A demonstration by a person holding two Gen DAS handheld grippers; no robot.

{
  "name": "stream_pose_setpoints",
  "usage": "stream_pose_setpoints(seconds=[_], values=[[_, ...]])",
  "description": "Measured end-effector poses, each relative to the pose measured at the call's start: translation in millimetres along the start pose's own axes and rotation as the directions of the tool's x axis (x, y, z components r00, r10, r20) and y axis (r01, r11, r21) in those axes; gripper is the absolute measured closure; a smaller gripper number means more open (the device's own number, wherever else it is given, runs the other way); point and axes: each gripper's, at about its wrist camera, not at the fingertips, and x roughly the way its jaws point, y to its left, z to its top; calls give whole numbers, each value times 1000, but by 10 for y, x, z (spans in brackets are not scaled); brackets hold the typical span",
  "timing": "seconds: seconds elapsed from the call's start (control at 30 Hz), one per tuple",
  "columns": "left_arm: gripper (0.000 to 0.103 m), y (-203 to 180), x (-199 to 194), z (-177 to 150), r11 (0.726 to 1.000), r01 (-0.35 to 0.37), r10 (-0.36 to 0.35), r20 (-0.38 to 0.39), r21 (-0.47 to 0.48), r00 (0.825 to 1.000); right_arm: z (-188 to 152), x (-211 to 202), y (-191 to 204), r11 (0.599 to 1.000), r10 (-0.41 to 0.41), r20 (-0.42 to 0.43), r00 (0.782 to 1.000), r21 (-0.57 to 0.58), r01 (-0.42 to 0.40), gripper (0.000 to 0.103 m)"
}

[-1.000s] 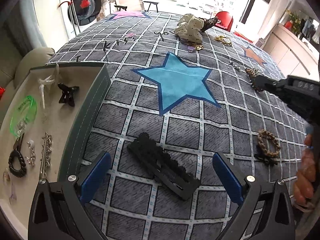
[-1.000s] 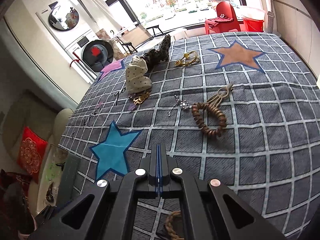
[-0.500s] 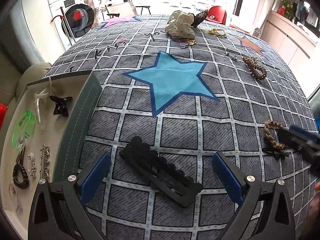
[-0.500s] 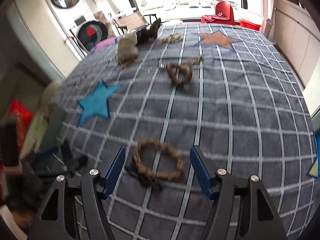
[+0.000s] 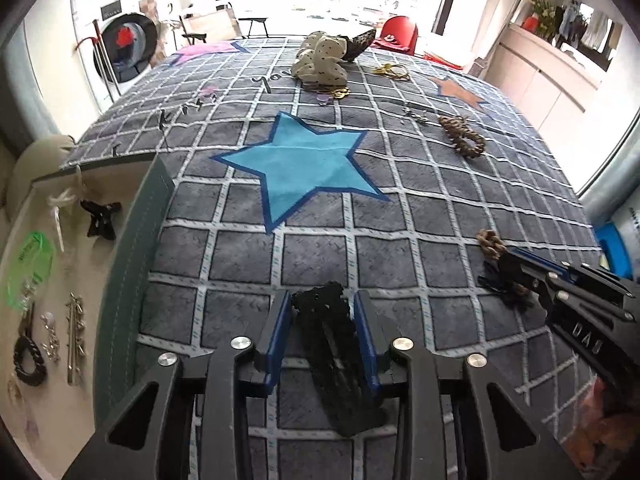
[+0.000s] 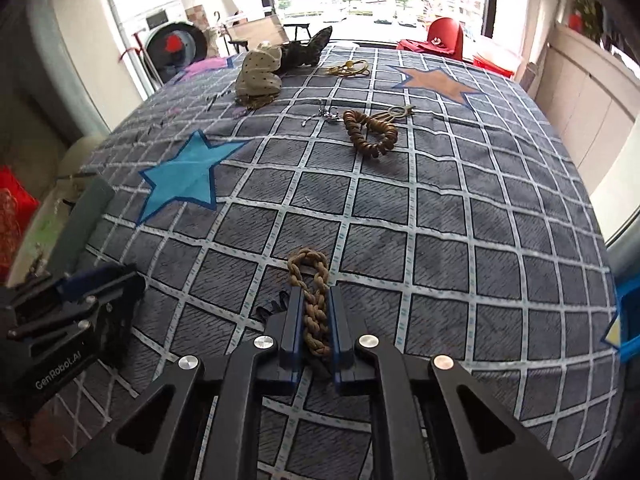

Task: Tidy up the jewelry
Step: 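Grasp the black beaded hair clip with the left tool while the right tool grasps the braided brown bracelet, then carry the black clip in the left tool while the right tool carries the bracelet to the tray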

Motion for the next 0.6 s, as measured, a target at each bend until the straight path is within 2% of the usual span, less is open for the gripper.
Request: stream_pose_setpoints(seconds=[0.03,0.07,0.4,0.53,0.6], values=[[70,-1,-29,-19,1000,9,-9,2,3,1000,-6,-40,-6,1000,16,7,1000,12,-16,102],[70,-10,-51,-33,1000,13,-13,5,8,1000,-3,-70,-7,999,25,14,1000,22,-25,103],[70,-59,-421,-183,998,48,-49,39,49,998,-135,-416,34,992,100,41,994,71,-102,103],[70,-31,-598,-251,997,48,-52,62,62,997,-143,-419,41,997,44,51,998,55,-46,103],[70,7,-676,-276,997,49,-53,70,57,996,-115,-340,-10,997,26,30,999,67,-28,101]])
